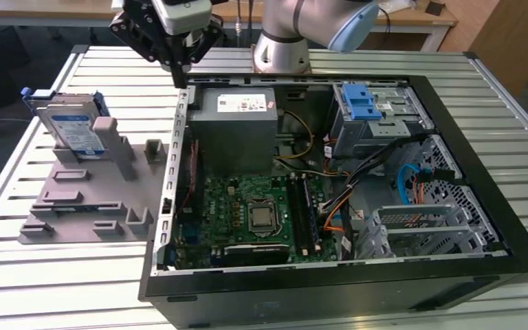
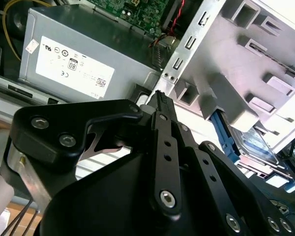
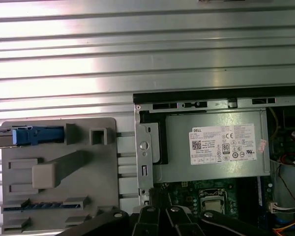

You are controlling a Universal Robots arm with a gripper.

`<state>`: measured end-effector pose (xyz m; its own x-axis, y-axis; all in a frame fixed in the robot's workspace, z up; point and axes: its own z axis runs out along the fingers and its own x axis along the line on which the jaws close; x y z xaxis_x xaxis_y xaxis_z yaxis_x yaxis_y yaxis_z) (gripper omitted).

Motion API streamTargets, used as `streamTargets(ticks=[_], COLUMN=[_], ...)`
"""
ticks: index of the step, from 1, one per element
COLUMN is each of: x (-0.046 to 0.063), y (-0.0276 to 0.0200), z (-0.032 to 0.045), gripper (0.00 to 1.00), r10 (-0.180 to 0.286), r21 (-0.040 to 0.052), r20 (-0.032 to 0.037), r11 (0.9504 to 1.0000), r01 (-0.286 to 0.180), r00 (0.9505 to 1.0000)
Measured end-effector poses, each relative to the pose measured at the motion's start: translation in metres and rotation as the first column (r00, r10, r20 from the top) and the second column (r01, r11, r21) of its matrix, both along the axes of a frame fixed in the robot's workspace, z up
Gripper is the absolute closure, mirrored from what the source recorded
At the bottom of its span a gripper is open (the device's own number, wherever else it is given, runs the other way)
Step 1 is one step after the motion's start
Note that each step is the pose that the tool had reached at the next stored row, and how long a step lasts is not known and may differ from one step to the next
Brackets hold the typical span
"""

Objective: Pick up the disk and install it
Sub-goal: 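Reach for the disk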

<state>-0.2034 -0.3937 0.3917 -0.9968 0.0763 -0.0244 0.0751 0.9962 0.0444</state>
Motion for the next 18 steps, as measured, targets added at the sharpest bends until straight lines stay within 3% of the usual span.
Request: streamTargets(ticks=[14,18], x=[-0.025,-0.033], y=[0.0018,0.0046], z=[-0.0006,-0.0011], gripper=[0.89,0.89], r10=[0.000,0.000], r21=[-0.0001,0.0000], r20=[0.0000,0.0000], r11=[1.0000,1.0000], r01=[0.000,0.000], r00=[1.0000,1.0000])
